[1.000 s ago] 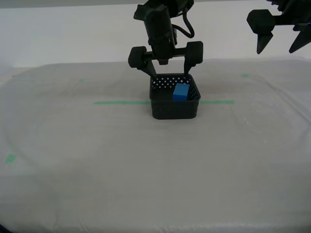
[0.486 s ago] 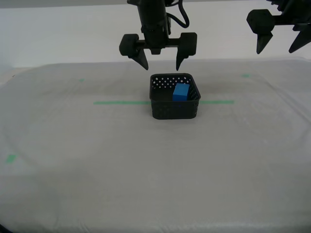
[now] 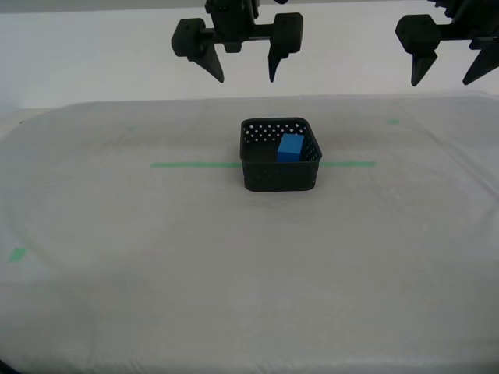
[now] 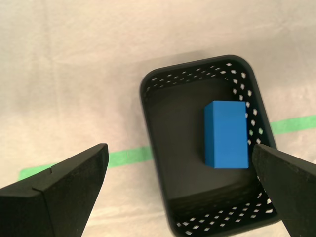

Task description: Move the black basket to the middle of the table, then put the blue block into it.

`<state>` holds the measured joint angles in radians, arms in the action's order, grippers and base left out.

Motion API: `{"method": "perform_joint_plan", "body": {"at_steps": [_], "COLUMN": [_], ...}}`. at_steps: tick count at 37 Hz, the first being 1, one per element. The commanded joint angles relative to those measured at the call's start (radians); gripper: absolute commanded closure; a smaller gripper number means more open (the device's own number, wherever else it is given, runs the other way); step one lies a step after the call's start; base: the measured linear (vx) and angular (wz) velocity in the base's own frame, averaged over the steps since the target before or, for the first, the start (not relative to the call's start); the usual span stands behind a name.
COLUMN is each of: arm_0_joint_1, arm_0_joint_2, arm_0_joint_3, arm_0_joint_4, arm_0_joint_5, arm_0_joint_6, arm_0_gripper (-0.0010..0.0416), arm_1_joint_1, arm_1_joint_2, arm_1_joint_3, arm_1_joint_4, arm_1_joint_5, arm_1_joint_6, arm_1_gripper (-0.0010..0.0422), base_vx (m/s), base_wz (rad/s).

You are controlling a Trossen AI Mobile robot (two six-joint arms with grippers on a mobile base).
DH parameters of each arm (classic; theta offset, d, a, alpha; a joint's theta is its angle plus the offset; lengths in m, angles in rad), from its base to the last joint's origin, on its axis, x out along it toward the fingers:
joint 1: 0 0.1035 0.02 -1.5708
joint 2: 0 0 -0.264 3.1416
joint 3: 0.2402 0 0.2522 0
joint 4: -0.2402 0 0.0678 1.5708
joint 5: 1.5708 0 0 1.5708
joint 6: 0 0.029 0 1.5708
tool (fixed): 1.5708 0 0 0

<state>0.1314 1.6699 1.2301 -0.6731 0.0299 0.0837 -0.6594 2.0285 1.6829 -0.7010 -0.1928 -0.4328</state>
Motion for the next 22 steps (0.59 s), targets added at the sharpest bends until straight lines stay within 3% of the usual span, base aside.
{"method": "perform_joint_plan", "body": {"at_steps": [1,10,22], "arm_0_joint_1": [0.0,0.0,0.0], "arm_0_joint_2": [0.0,0.0,0.0], "arm_0_joint_3": [0.0,0.0,0.0], "arm_0_joint_4": [0.002,0.008,0.014], "arm_0_joint_5": [-0.002,-0.002,-0.002], "arm_0_joint_6": [0.002,0.002,0.002], "arm_0_gripper": [0.0007,0.0007,0.0007], "arm_1_joint_1": [0.015,0.052,0.114], "arm_1_joint_2": [-0.014,-0.082,-0.312], "arm_1_joint_3": [-0.001,-0.093,-0.402], "arm_1_joint_4": [-0.029,0.005,0.151], "arm_1_joint_5": [-0.002,0.003,-0.008], "arm_1_joint_6": [0.007,0.022,0.029], "arm_1_gripper": [0.0011,0.0011,0.0011], "base_vx": [0.0,0.0,0.0], "base_wz": [0.0,0.0,0.0]}}
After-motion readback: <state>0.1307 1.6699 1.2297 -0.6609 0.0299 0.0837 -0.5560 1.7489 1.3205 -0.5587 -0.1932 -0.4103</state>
